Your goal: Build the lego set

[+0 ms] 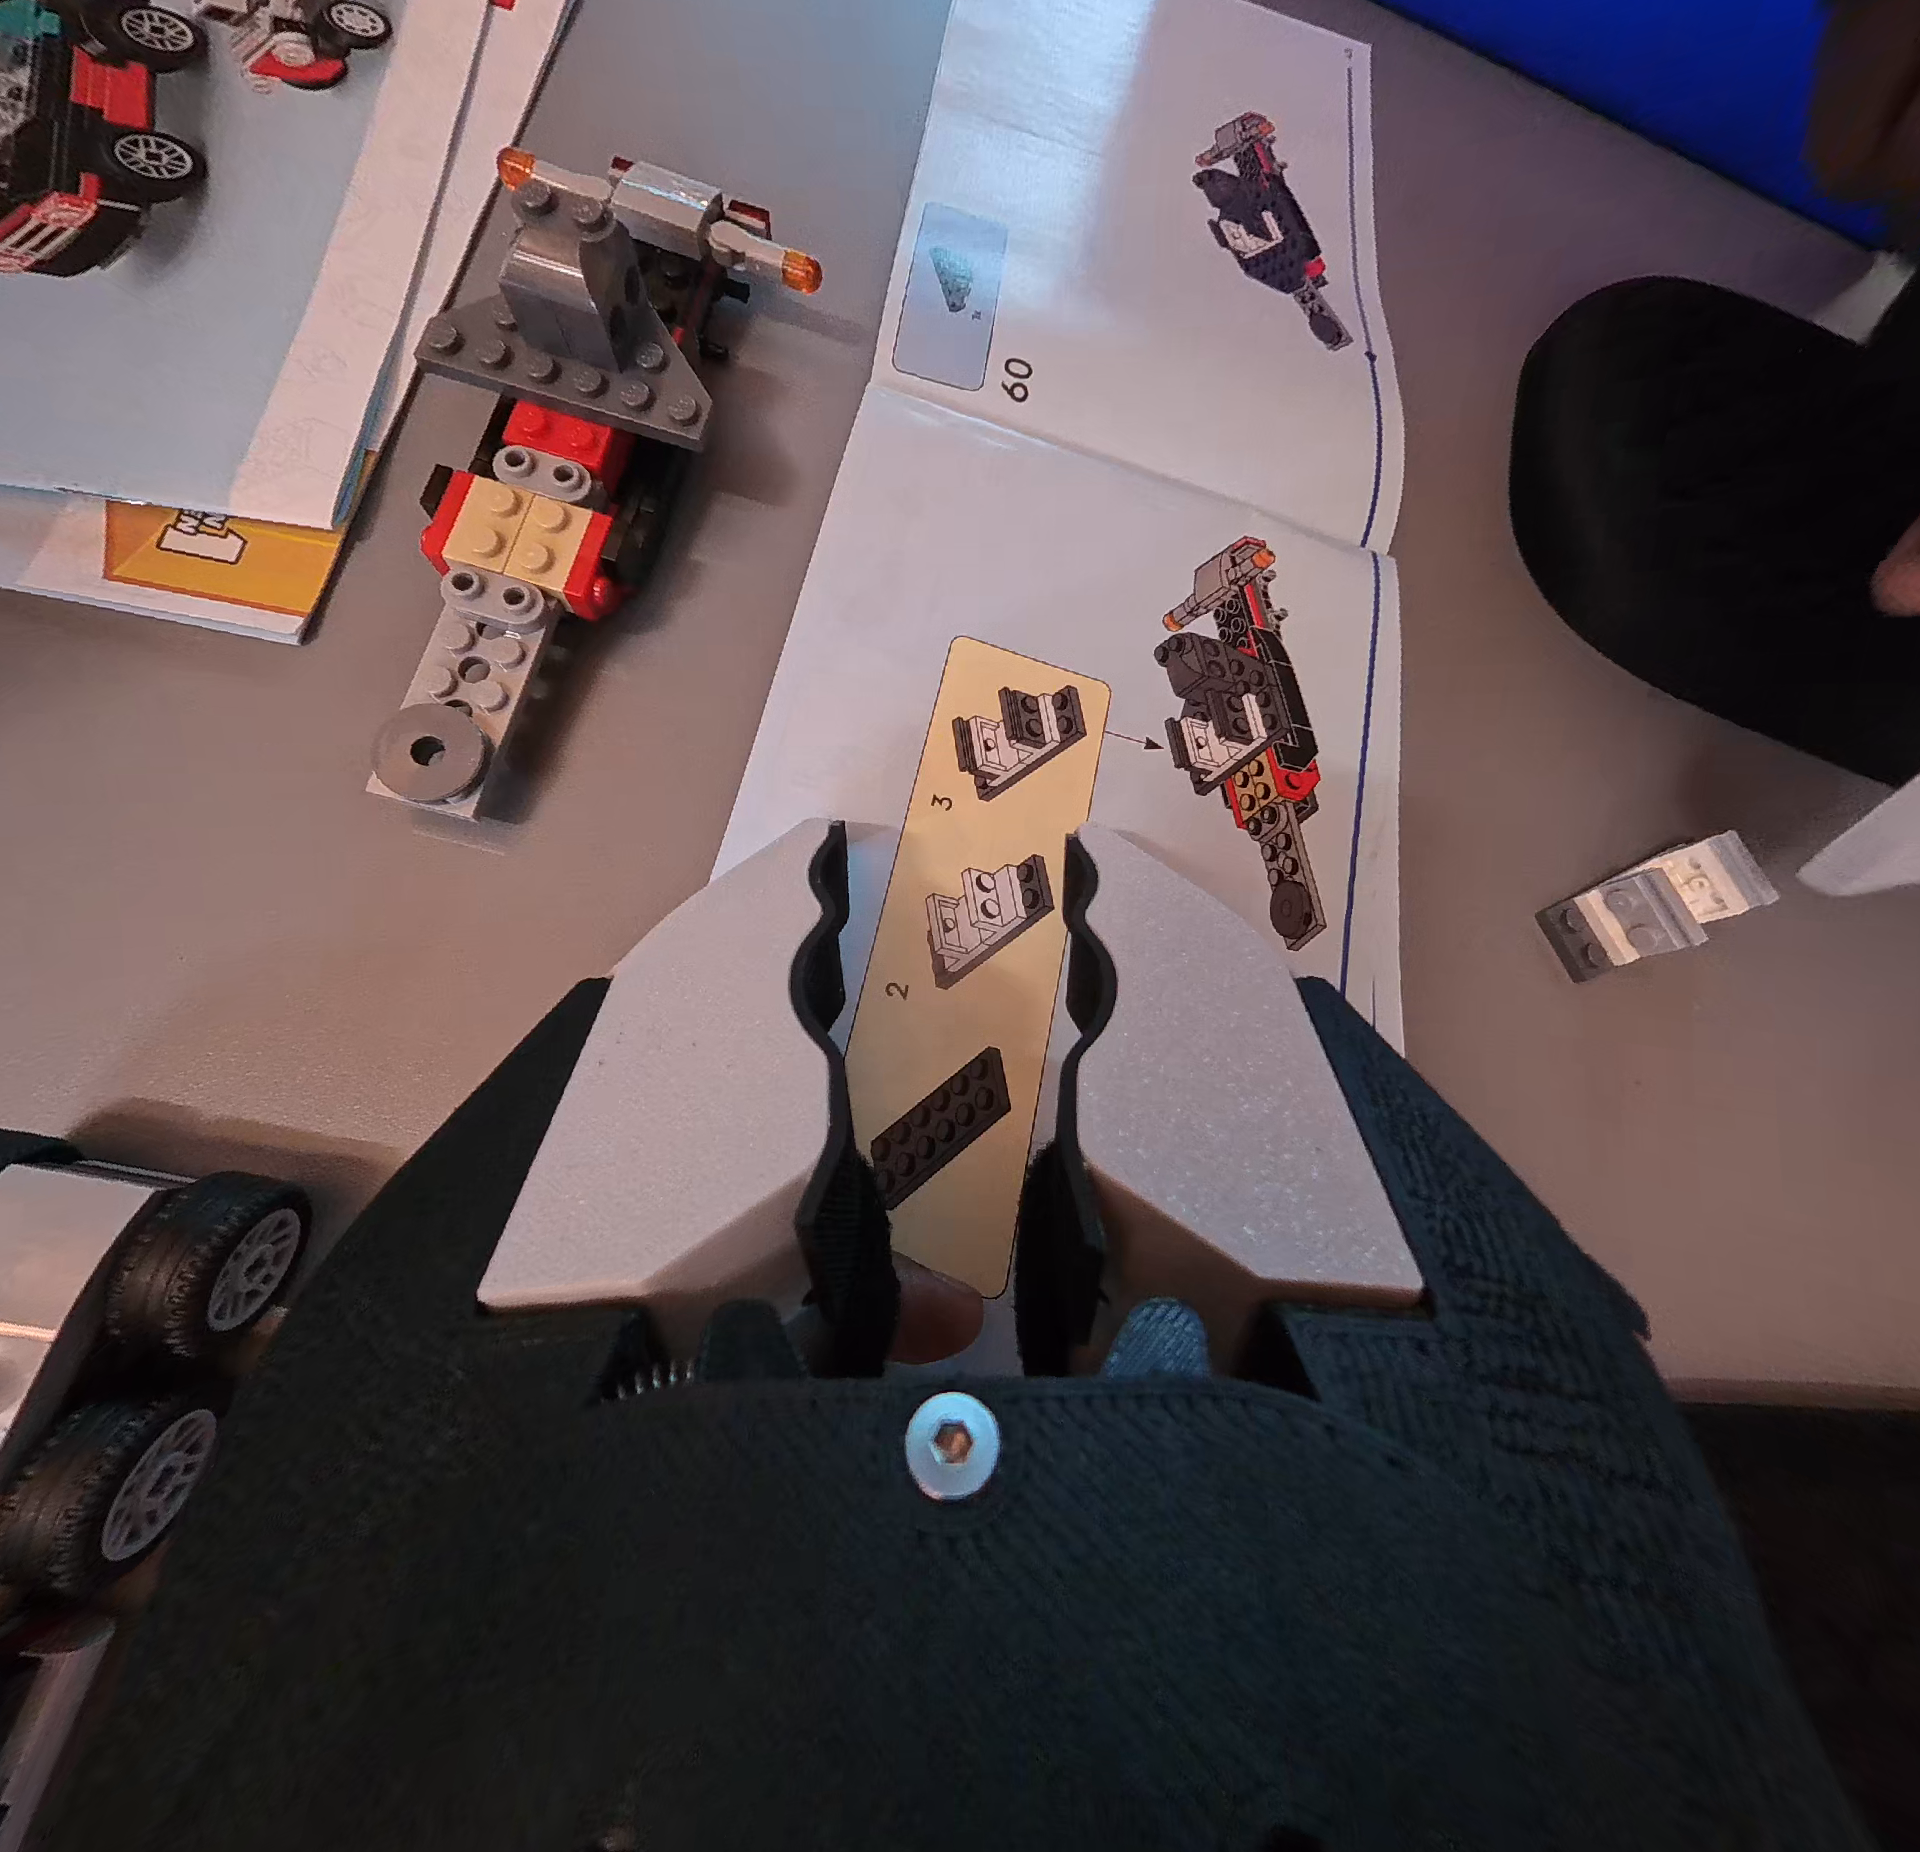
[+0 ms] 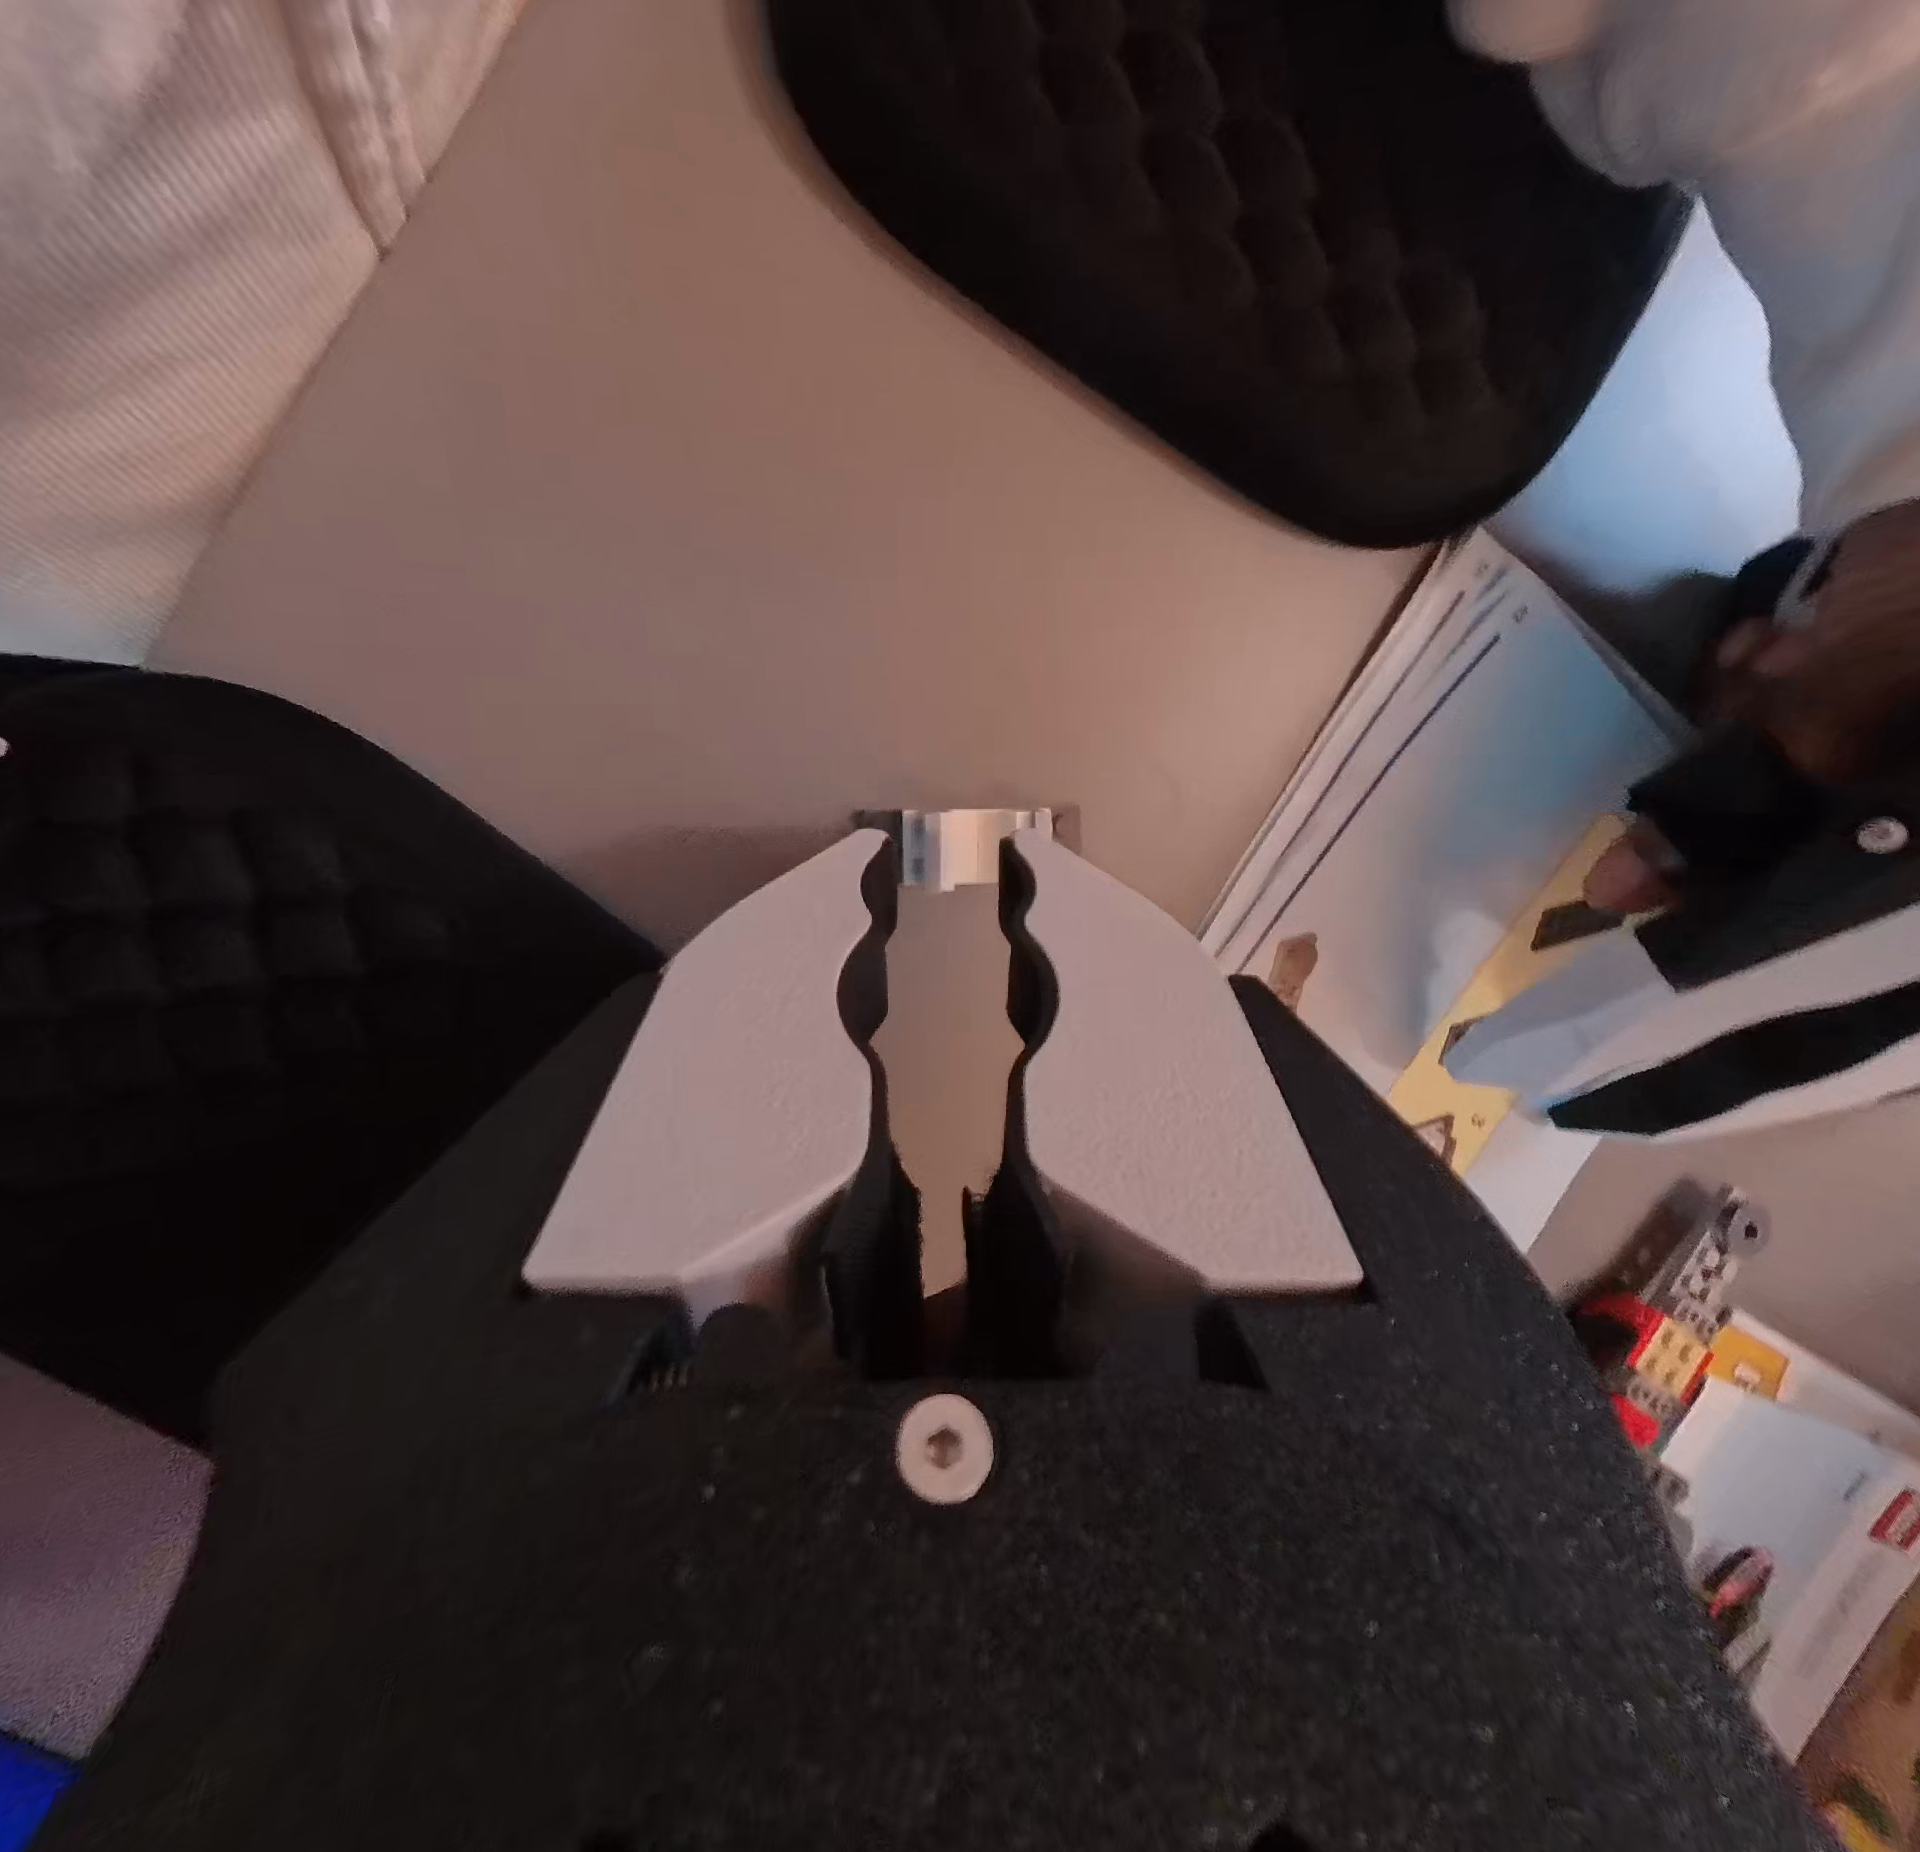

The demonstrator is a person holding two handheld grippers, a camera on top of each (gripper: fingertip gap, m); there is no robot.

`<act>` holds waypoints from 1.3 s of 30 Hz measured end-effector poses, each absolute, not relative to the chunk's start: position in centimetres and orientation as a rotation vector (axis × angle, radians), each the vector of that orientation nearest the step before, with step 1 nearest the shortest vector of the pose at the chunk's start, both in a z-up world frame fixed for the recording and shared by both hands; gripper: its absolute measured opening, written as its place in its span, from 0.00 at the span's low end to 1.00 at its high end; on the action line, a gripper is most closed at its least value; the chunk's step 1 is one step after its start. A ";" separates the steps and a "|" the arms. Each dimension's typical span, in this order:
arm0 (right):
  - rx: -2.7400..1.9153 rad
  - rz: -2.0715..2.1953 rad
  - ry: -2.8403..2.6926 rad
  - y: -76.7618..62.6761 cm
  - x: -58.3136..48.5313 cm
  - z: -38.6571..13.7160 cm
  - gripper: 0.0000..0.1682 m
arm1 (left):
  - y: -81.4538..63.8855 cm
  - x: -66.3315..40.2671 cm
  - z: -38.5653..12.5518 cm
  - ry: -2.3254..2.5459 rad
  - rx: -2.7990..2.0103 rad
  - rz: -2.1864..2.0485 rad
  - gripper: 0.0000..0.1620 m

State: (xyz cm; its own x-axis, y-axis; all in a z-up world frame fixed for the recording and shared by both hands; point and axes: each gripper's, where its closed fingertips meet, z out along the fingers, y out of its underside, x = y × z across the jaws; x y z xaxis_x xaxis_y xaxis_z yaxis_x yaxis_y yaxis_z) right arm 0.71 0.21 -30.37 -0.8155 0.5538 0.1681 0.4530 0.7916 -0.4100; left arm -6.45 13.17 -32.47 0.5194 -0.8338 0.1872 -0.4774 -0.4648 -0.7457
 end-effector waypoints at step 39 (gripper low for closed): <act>-1.656 0.381 -2.391 20.6 -4.5 -25.9 0.05 | 13.2 -6.5 -32.4 1.057 -2.130 -0.740 0.25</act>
